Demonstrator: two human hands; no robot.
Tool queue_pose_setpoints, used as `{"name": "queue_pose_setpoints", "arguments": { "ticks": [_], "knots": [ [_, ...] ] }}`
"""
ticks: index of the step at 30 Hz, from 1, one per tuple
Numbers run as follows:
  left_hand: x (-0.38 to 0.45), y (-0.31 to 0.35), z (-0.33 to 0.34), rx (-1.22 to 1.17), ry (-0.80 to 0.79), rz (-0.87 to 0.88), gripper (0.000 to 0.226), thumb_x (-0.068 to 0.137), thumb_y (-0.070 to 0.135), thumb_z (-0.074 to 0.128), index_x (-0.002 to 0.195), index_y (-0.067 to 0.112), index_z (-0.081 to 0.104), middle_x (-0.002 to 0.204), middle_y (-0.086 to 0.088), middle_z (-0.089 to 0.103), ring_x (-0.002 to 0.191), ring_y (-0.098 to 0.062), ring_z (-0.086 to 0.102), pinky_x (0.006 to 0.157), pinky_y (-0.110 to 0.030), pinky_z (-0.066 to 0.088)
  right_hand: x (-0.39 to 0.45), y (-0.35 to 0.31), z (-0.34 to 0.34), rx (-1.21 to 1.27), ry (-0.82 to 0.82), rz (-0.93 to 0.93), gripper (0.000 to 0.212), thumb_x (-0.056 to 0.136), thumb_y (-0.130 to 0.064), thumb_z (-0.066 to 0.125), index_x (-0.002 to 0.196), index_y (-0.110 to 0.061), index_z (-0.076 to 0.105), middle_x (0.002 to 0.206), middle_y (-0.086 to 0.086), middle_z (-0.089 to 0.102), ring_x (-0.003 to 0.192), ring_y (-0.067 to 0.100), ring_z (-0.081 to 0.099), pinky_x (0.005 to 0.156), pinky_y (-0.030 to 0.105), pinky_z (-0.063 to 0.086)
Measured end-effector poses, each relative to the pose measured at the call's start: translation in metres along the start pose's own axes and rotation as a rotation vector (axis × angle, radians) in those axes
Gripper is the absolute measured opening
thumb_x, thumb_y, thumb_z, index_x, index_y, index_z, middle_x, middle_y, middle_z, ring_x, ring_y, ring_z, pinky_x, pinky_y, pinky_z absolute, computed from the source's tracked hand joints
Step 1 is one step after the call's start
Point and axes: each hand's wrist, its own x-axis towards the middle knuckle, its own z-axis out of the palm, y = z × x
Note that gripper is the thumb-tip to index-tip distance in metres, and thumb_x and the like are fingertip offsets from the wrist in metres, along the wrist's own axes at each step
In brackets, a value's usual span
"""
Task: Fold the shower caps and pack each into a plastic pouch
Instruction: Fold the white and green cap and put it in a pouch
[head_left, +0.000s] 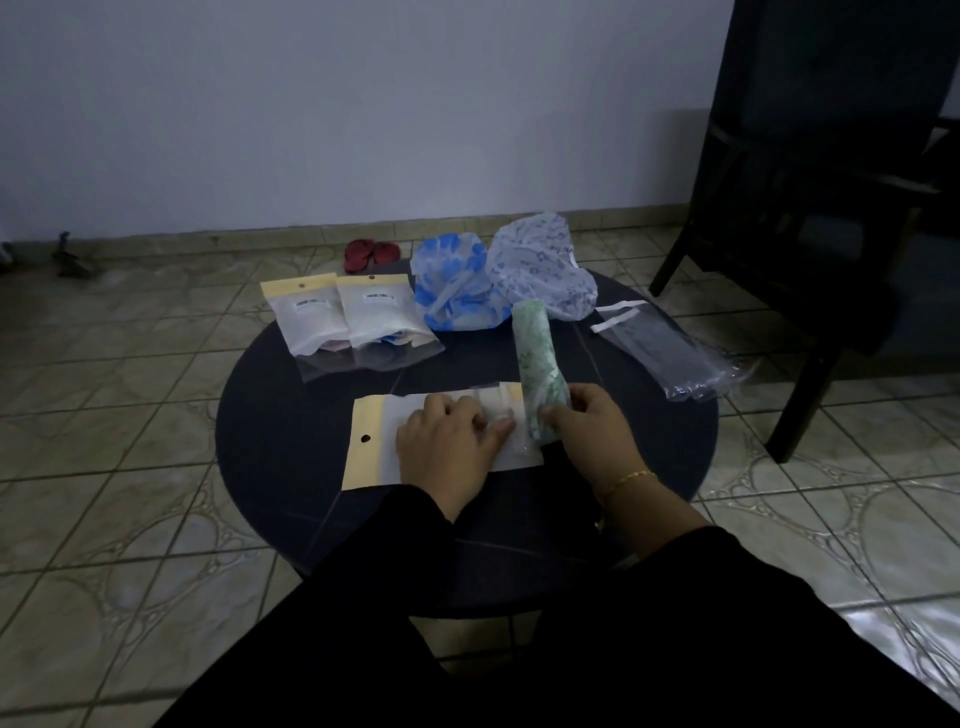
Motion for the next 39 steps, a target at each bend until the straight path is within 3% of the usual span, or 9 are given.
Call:
{"name": "queue_pose_setpoints", "arguments": {
  "ticks": [7,10,16,21,25,27,30,35,39],
  "knots": [
    [-0.003,0.002,-0.003,0.117,-0.09,0.035,0.035,0.096,0.048,0.034,0.119,0.03,0.053,0.117,-0.002,0.044,0.106,-0.027,0.043,0.083,-0.037,0.032,-0.004,-0.013,0.007,0.047,-0.081,-0.083,0.018,0.084,-0.002,0.06,0.095,-0.015,0.059,0.094,0.005,0.066,0.083,0.017,0.063,0.075,0.032,0.054],
    [-0.004,0.003,-0.005,0.165,-0.105,0.042,0.035,0.091,0.045,0.045,0.121,0.029,0.052,0.122,-0.003,0.043,0.11,-0.028,0.042,0.085,-0.037,0.033,-0.009,-0.013,0.017,-0.012,-0.157,-0.119,0.017,0.084,-0.003,0.061,0.094,-0.017,0.058,0.086,-0.002,0.064,0.079,0.012,0.062,0.067,0.022,0.051],
    [-0.005,0.012,-0.012,0.243,-0.197,-0.018,0.064,0.079,0.075,0.036,0.127,0.034,0.045,0.13,-0.005,0.039,0.118,-0.029,0.039,0.094,-0.044,0.031,-0.018,-0.014,0.015,0.029,-0.107,-0.192,0.018,0.086,-0.004,0.058,0.1,-0.017,0.058,0.091,-0.003,0.064,0.079,0.008,0.063,0.058,0.014,0.049],
    [0.002,0.02,-0.018,0.227,-0.193,-0.009,0.099,0.057,0.095,0.034,0.124,0.023,0.049,0.127,-0.003,0.044,0.121,-0.026,0.038,0.095,-0.044,0.031,-0.008,-0.02,-0.002,-0.175,0.098,-0.232,0.019,0.084,-0.015,0.059,0.101,-0.023,0.058,0.093,-0.005,0.063,0.089,0.014,0.062,0.083,0.037,0.051],
    [0.01,0.021,-0.024,0.174,-0.286,0.023,0.11,0.059,0.089,0.047,0.138,0.013,0.037,0.148,-0.005,0.031,0.139,-0.027,0.021,0.11,-0.042,0.022,0.0,-0.022,-0.013,-0.251,0.127,-0.191,0.033,0.085,-0.013,0.058,0.117,-0.013,0.059,0.109,0.004,0.065,0.1,0.02,0.061,0.089,0.035,0.049],
    [0.009,0.023,-0.026,0.135,-0.31,0.041,0.105,0.065,0.081,0.053,0.144,0.015,0.03,0.155,-0.004,0.021,0.144,-0.026,0.012,0.113,-0.04,0.016,0.005,-0.018,-0.019,-0.31,0.107,-0.11,0.048,0.085,-0.013,0.06,0.131,-0.009,0.05,0.128,0.01,0.057,0.115,0.024,0.055,0.098,0.035,0.044],
    [0.006,0.024,-0.028,0.093,-0.305,0.134,0.083,0.076,0.065,0.055,0.145,0.031,0.025,0.155,0.0,0.017,0.144,-0.024,0.01,0.111,-0.039,0.015,0.007,-0.009,-0.024,-0.329,0.075,0.014,0.052,0.084,-0.013,0.062,0.134,-0.011,0.046,0.134,0.011,0.051,0.117,0.026,0.053,0.099,0.039,0.045],
    [0.003,0.023,-0.015,0.144,-0.236,0.211,0.049,0.087,0.048,0.044,0.134,0.037,0.043,0.151,-0.001,0.028,0.138,-0.022,0.024,0.106,-0.038,0.022,0.007,-0.006,-0.031,-0.237,0.124,-0.008,0.038,0.085,-0.011,0.059,0.123,-0.012,0.056,0.108,0.004,0.057,0.096,0.022,0.059,0.087,0.04,0.052],
    [0.002,0.023,-0.006,0.209,-0.141,0.147,0.054,0.08,0.067,0.044,0.117,0.029,0.053,0.125,0.002,0.049,0.119,-0.024,0.043,0.093,-0.04,0.031,0.006,-0.014,-0.039,0.04,0.088,0.001,0.021,0.084,-0.001,0.054,0.094,-0.016,0.065,0.096,0.01,0.067,0.082,0.021,0.063,0.076,0.034,0.053]
  ]
}}
